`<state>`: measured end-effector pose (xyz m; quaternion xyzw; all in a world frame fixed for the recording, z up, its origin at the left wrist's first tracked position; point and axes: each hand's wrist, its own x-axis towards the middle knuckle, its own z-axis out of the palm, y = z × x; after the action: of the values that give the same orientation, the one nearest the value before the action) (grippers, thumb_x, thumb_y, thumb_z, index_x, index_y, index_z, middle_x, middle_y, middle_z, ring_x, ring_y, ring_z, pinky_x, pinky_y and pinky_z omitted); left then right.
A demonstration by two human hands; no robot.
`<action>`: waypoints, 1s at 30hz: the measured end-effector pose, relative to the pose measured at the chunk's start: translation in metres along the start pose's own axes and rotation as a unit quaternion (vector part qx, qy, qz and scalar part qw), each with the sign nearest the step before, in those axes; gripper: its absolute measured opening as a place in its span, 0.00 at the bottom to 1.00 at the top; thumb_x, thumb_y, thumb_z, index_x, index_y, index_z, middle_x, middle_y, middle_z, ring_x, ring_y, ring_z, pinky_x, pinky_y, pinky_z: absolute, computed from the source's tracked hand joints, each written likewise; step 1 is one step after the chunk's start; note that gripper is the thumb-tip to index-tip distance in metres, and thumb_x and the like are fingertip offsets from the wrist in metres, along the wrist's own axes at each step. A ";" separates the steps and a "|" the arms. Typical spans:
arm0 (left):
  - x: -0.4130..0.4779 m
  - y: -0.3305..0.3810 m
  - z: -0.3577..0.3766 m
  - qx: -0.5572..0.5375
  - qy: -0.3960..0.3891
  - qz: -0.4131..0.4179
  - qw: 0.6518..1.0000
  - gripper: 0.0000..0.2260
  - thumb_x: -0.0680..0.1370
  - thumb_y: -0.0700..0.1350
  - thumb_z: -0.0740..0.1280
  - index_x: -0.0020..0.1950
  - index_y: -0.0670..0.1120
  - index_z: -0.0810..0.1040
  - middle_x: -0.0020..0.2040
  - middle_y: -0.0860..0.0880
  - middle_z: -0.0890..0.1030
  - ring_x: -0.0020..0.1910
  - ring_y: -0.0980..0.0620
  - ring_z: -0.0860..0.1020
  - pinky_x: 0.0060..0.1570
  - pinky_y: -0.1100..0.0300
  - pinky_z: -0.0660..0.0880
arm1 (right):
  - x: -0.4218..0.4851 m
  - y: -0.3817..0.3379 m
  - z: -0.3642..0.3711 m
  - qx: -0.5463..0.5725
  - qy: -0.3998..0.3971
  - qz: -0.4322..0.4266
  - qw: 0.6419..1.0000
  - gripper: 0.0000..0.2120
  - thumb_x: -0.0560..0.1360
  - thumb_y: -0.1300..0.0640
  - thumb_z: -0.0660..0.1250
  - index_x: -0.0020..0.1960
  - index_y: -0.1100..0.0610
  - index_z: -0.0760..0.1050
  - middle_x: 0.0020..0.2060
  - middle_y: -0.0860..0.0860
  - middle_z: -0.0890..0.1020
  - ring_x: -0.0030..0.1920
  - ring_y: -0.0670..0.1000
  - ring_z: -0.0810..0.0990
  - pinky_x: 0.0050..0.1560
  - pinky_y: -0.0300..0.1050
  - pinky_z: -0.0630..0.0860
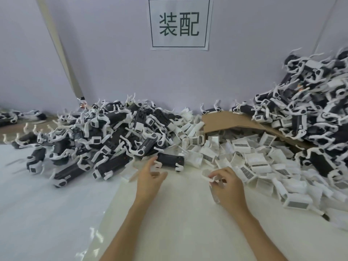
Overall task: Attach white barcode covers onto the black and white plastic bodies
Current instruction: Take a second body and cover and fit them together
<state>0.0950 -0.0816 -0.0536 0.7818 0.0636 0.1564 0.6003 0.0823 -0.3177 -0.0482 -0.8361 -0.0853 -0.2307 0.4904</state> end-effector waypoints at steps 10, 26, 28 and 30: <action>0.003 -0.002 0.005 0.072 0.109 0.003 0.991 0.10 0.79 0.45 0.69 0.43 0.40 0.75 0.38 0.43 0.80 0.35 0.50 0.73 0.37 0.58 0.69 | 0.012 -0.004 -0.020 0.376 -0.012 0.188 0.907 0.13 0.78 0.65 0.68 0.60 0.54 0.75 0.37 0.50 0.84 0.48 0.52 0.86 0.50 0.41 0.76; -0.001 0.013 0.003 -0.213 0.097 -0.073 0.969 0.19 0.78 0.24 0.57 0.34 0.45 0.63 0.44 0.39 0.79 0.46 0.44 0.84 0.38 0.59 0.83 | 0.012 -0.016 -0.031 0.520 -0.120 0.242 0.810 0.11 0.69 0.62 0.71 0.51 0.60 0.75 0.39 0.56 0.79 0.38 0.54 0.83 0.36 0.45 0.81; -0.003 0.015 0.004 -0.255 0.076 -0.091 0.960 0.19 0.78 0.24 0.54 0.35 0.45 0.63 0.43 0.41 0.77 0.42 0.47 0.86 0.38 0.59 0.84 | 0.012 -0.016 -0.028 0.484 -0.143 0.236 0.831 0.15 0.68 0.65 0.73 0.51 0.60 0.73 0.39 0.56 0.79 0.39 0.54 0.83 0.36 0.45 0.81; -0.004 0.017 0.005 -0.290 0.056 -0.102 0.950 0.19 0.77 0.23 0.51 0.35 0.45 0.63 0.40 0.43 0.75 0.37 0.50 0.86 0.38 0.59 0.83 | 0.011 -0.014 -0.026 0.500 -0.156 0.235 0.819 0.15 0.68 0.66 0.69 0.53 0.60 0.71 0.40 0.57 0.79 0.42 0.59 0.84 0.38 0.48 0.82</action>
<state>0.0909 -0.0920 -0.0390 0.5531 0.1280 0.1494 0.8096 0.0785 -0.3338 -0.0213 -0.4954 -0.0651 0.0993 0.8605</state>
